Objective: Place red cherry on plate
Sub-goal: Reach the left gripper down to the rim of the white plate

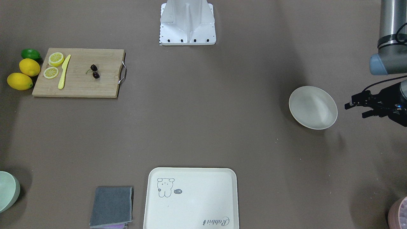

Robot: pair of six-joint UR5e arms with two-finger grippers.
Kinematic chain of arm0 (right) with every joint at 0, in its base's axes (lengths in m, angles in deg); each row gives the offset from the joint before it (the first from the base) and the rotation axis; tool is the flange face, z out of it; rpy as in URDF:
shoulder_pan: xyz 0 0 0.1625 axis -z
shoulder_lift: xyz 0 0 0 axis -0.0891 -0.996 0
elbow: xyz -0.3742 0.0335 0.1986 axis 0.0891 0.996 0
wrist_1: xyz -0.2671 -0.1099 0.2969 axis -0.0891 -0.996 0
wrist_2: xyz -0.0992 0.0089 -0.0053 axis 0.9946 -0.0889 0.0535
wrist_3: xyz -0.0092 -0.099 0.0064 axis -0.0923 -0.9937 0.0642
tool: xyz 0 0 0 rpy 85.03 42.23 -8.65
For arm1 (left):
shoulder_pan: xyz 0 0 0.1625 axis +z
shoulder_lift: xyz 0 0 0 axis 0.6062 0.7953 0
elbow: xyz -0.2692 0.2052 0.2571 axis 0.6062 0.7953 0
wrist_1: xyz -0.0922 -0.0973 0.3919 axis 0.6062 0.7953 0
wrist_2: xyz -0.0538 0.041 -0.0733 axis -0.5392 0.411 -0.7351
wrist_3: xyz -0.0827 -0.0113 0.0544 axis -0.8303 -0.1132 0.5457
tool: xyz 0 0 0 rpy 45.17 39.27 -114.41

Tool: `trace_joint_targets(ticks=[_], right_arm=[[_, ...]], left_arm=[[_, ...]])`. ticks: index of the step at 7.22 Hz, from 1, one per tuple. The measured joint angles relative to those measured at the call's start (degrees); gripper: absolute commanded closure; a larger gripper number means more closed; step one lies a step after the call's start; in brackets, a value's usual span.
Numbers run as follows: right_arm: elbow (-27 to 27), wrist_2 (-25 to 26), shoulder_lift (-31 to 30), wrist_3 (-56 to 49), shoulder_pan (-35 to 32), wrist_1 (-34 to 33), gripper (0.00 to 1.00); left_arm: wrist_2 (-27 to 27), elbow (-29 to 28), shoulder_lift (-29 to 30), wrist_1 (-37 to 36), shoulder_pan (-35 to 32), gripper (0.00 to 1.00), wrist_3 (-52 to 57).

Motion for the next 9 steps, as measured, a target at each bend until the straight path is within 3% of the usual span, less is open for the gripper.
trace_joint_targets(ticks=[3, 6, 7, 9], right_arm=[[0.0, 0.0, 0.0, -0.1, 0.0, 0.0, 0.0], [-0.4, 0.0, -0.4, -0.2, 0.0, 0.0, 0.0], [-0.7, 0.0, -0.5, -0.2, 0.0, 0.0, 0.0], [-0.9, 0.0, -0.7, -0.3, 0.0, -0.1, 0.0]], left_arm=[[3.5, -3.8, 0.0, 12.1, 3.8, 0.02, -8.5], [5.5, -4.6, -0.7, 17.8, 5.6, 0.05, -12.8], [6.4, -4.6, -0.9, 20.0, 6.4, 0.11, -14.9], [7.1, -4.4, -1.5, 22.5, 7.7, 0.38, -17.2]])
